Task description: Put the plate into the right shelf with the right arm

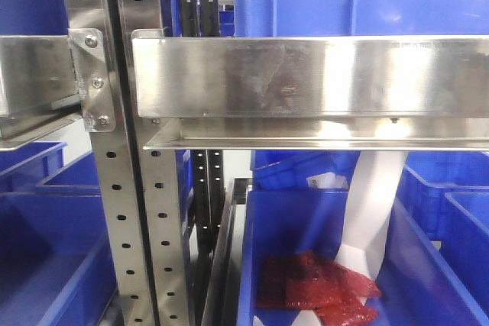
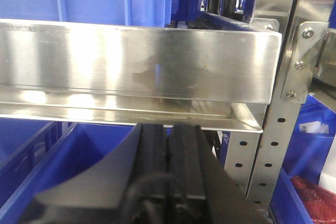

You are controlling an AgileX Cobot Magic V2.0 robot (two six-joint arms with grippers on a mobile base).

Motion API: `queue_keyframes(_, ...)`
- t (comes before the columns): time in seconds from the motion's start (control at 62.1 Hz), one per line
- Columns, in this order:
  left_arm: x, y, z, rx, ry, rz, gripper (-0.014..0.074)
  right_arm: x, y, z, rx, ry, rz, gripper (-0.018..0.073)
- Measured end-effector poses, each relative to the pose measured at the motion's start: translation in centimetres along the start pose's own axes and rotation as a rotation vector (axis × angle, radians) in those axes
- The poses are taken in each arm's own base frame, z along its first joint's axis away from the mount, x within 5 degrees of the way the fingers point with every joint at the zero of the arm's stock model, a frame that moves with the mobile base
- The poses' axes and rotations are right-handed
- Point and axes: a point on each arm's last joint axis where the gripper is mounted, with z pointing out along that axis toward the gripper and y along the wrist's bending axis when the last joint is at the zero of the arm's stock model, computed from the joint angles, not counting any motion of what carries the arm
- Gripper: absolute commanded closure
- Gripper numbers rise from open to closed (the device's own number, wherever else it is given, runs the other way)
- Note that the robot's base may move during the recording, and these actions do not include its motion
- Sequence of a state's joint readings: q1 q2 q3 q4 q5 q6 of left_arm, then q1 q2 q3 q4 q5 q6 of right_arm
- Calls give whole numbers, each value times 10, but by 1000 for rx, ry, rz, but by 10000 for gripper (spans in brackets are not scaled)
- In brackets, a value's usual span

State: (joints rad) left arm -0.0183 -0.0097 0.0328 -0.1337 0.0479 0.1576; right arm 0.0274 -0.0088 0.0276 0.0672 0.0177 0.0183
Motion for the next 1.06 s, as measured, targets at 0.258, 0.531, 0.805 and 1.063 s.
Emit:
queue_keyframes(0.258, 0, 0, 0, 0, 0, 0, 724, 0, 0, 0, 0, -1, -3, 505)
queue_keyframes(0.531, 0, 0, 0, 0, 0, 0, 724, 0, 0, 0, 0, -1, -3, 505)
queue_keyframes(0.805, 0, 0, 0, 0, 0, 0, 724, 0, 0, 0, 0, -1, -3, 505)
queue_keyframes(1.063, 0, 0, 0, 0, 0, 0, 724, 0, 0, 0, 0, -1, -4, 505)
